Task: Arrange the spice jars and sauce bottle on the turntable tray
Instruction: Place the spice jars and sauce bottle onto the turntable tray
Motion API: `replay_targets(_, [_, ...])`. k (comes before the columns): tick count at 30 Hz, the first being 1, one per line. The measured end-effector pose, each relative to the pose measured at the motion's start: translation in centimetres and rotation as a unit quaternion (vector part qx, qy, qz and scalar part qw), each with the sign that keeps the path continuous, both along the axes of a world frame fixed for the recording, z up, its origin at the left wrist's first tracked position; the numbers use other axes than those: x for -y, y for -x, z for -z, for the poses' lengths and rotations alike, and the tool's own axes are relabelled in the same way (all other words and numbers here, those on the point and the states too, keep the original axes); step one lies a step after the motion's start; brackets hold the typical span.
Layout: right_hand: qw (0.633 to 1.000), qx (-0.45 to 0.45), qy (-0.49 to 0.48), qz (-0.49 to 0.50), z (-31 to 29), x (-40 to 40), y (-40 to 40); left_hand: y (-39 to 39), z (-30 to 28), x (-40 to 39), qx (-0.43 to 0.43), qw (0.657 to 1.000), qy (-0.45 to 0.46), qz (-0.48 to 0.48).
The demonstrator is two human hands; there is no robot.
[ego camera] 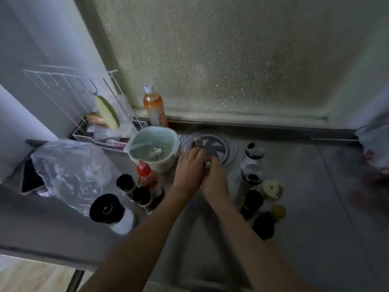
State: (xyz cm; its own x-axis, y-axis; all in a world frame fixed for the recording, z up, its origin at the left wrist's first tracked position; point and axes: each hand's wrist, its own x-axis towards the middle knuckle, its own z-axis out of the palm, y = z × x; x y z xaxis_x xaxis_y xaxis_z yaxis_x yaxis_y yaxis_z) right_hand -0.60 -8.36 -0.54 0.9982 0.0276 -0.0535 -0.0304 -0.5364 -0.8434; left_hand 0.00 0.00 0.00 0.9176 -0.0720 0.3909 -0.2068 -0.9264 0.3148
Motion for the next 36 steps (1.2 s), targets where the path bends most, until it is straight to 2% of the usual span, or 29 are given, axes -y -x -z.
replay_targets(4, [0.995,0.075,0.055,0.028,3.4,-0.3,-0.8,-0.9,4.1,-0.7,0.027,0.999,0.022,-0.042])
replay_targets(7, [0.984,0.136,0.110,0.023,5.6,-0.1,-1.4,-1.2,6.7,-1.1,0.070,0.995,0.060,-0.044])
replay_targets(9, [0.981,0.151,0.122,0.014,6.6,0.1,-1.7,-1.3,8.0,-1.2,0.105,0.992,0.054,-0.035])
replay_targets(14, [0.976,0.184,0.116,0.014,8.1,0.0,-1.5,-0.7,9.5,-1.2,0.159,0.983,0.074,-0.054])
replay_targets(18, [0.973,0.213,0.089,0.011,8.3,-0.1,0.8,1.6,8.6,-1.5,0.192,0.973,0.130,0.000])
replay_targets(21, [0.976,0.211,0.061,0.015,7.9,0.0,4.5,5.1,8.2,-1.6,0.178,0.973,0.146,0.022])
replay_targets(26, [0.975,0.211,0.057,0.030,7.3,-0.3,10.8,10.8,8.8,-2.9,0.168,0.980,0.100,0.043])
replay_targets(31, [0.980,0.183,0.045,0.055,6.5,-1.1,13.6,12.8,8.9,-3.8,0.166,0.976,0.140,0.016])
replay_targets(33, [0.982,0.162,0.069,0.073,6.2,-1.4,13.9,12.7,9.1,-4.1,0.167,0.974,0.154,0.007])
replay_targets(36, [0.972,0.104,0.188,0.092,5.9,-1.8,13.2,12.6,8.8,-4.4,0.210,0.963,0.168,-0.003])
